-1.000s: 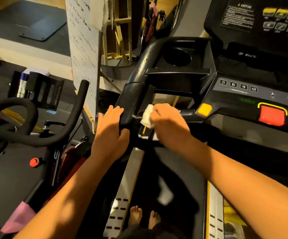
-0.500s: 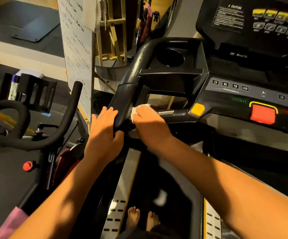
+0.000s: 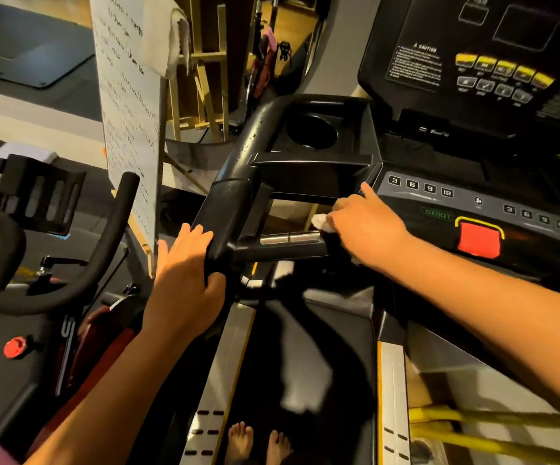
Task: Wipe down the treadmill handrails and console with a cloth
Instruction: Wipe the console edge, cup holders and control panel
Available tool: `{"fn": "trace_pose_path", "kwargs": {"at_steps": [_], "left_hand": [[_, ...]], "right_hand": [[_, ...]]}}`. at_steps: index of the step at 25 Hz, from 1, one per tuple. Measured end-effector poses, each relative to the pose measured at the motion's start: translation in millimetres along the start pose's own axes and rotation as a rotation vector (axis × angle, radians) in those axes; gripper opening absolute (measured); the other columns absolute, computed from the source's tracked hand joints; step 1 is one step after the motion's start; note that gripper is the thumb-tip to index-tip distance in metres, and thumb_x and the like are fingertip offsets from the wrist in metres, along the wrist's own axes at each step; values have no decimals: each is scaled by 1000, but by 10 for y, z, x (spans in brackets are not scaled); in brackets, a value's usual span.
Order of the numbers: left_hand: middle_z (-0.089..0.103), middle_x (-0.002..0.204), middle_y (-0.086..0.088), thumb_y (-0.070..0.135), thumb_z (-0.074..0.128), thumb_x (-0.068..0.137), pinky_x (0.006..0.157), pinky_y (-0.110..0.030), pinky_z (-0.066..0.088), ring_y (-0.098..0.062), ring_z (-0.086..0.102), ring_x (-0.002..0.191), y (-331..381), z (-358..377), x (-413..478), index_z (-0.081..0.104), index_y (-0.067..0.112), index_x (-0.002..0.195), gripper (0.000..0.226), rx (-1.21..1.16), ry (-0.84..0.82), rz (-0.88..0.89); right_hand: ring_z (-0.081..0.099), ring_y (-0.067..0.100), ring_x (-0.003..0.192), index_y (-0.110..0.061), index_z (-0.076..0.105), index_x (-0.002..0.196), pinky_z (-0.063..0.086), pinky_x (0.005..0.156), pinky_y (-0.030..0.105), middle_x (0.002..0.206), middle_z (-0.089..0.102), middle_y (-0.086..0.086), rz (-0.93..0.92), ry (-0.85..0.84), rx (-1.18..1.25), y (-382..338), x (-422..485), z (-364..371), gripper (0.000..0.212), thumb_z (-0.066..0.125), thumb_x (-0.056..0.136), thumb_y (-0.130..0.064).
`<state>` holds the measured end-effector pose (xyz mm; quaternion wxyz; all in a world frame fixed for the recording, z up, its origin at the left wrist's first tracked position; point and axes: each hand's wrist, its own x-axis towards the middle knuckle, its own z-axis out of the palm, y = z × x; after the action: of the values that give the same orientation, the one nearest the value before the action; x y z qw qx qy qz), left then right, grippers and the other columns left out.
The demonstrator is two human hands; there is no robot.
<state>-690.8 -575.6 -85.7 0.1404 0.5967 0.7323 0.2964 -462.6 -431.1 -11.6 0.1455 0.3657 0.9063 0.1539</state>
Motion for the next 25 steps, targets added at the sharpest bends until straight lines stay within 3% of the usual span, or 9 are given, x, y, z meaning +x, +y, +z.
{"fn": "trace_pose_path", "kwargs": {"at_steps": [3,5,8,12,16,19,22,25], "left_hand": [[45,143,-23,19,37,79,115,-50,3,-36,23,145,43,-9,-9,55,5,119,46,-13,19,5],[43,145,-22,19,38,78,116,-48,1,-35,22,145,40,-14,-11,53,5,123,50,-18,25,7],[39,149,-19,21,38,77,118,-46,-2,-29,19,147,9,1,-14,46,5,134,59,-35,21,2],[35,153,-14,25,37,78,119,-44,-6,-23,15,148,-26,27,-41,42,8,138,62,-51,28,8],[38,150,-16,22,39,77,119,-47,-3,-27,19,147,-3,18,-29,45,7,134,59,-49,15,0],[44,144,-23,15,41,77,116,-56,4,-37,27,143,36,2,-37,48,7,126,50,-27,28,23],[53,133,-25,12,41,77,114,-60,8,-41,33,139,63,-9,-59,53,7,112,38,-3,27,33],[59,125,-20,21,43,80,110,-67,25,-41,42,134,59,-9,100,59,3,112,40,119,20,62]], "right_hand": [[50,23,120,-19,61,123,13,118,45,127,59,1,-62,-31,-232,642,229,-36,36,47,91,-14],[51,28,120,-19,62,125,27,114,44,129,59,6,-21,-57,-245,949,337,-143,38,51,89,-17],[56,36,107,-16,61,125,48,91,42,121,56,13,131,-68,21,846,212,-135,39,56,87,-16],[49,28,87,-15,70,100,46,71,42,100,65,2,-49,173,253,72,-317,152,38,44,76,-3],[52,38,106,-12,63,120,46,85,41,126,60,10,98,390,354,145,-563,506,62,60,65,16],[54,43,105,-6,61,123,51,84,50,127,58,16,303,488,448,322,-548,613,68,58,62,24],[55,44,101,-2,59,121,53,84,50,123,56,19,497,615,524,123,-641,642,68,61,60,25],[54,39,106,-5,62,120,47,90,40,124,56,16,444,541,573,-188,-750,565,62,63,63,19]]}}
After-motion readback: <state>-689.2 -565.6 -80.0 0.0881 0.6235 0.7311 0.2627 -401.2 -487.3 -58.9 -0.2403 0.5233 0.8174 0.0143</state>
